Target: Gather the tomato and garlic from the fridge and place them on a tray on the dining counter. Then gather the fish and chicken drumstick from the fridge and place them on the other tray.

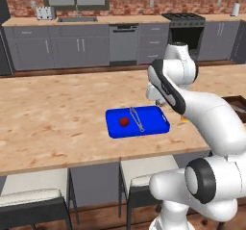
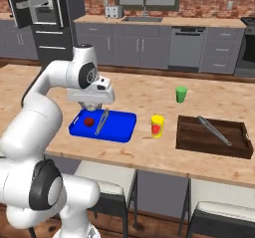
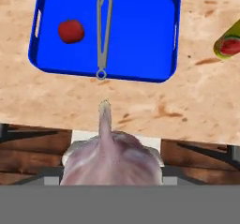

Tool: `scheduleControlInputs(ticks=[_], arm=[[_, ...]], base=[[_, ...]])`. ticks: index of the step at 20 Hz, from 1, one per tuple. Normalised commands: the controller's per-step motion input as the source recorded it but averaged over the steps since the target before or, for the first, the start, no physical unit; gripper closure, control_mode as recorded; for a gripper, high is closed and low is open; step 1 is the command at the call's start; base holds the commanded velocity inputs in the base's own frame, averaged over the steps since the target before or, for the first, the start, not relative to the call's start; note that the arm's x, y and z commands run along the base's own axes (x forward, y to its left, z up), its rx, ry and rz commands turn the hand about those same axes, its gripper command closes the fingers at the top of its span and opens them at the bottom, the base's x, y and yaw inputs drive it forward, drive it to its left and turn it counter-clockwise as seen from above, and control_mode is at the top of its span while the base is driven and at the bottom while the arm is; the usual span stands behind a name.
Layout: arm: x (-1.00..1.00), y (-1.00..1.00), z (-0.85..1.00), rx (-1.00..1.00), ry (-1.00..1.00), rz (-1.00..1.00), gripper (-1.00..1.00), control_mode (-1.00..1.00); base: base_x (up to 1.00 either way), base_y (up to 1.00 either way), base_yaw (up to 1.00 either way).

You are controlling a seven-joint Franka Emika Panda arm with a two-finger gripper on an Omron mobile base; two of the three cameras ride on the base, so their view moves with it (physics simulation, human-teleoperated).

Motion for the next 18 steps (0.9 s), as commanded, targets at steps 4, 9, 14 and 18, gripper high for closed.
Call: scheduleControlInputs(ticks=[4, 9, 14, 18], arm=[[0.76, -0.09, -0.79, 0.00, 0.05, -0.02, 1.00, -1.00], [0.64, 0.00, -0.97, 0.00, 0.00, -0.03, 1.00, -1.00], [0.82, -0.04, -0.62, 0.00, 0.00, -0.01, 1.00, -1.00], [0.81, -0.16, -0.47, 0.00, 0.00, -0.01, 1.00, -1.00]], base=[[0.00, 0.00, 0.00], [0.00, 0.00, 0.00], [0.00, 0.00, 0.00], [0.00, 0.00, 0.00]])
